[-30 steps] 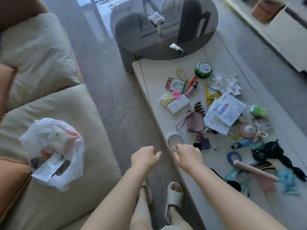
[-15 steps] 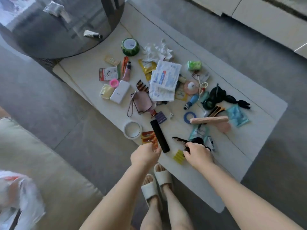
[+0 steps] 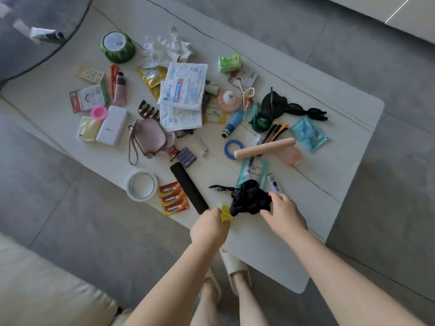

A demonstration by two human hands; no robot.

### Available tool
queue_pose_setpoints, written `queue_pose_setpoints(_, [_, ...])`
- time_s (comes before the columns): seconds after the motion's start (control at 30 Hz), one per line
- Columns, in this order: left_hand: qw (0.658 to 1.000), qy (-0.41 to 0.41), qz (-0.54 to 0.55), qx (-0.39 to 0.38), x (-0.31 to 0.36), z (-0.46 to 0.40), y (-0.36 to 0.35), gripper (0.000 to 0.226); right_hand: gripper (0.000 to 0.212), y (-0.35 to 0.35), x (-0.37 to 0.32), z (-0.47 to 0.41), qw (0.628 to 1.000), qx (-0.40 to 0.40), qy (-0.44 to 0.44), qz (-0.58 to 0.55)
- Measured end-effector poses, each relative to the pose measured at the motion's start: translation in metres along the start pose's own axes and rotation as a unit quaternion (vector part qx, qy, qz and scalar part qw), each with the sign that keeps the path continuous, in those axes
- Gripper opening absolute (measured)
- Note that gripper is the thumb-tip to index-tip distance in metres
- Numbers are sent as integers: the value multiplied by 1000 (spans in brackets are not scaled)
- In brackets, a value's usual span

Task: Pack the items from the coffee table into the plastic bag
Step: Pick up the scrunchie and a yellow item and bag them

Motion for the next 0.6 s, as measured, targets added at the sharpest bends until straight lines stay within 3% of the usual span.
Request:
queue_pose_setpoints(0.17, [998, 46, -21, 42, 11, -34, -43, 31, 63, -28, 5, -44, 1000, 20, 6, -15])
queue_pose_setpoints(0.3, [994, 92, 1, 50, 15, -48, -64, 49, 67, -43, 10, -57, 1000, 12, -11, -22])
queue_pose_setpoints(0.37, [992, 105, 23, 64, 17, -54, -68, 47, 67, -47, 13, -60, 999, 2, -20, -33])
queue_pose_setpoints(0.47, [990, 107, 61, 75, 19, -59, -69, 38, 54, -49, 17, -62, 996, -13, -49, -74])
queue_pose_setpoints(0.6, [986, 127, 95, 50, 19, -52, -56, 41, 25, -33, 14, -53, 990, 5, -72, -123])
Point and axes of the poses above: each hand's wrist, its own z-axis away from the middle knuckle, its own y-axis out of the back of the hand, x = y × z, the point moved 1 cm from there along -z, towards the middle knuckle, and after that the axes turned 7 degrees about y, right-handed, at the moved point
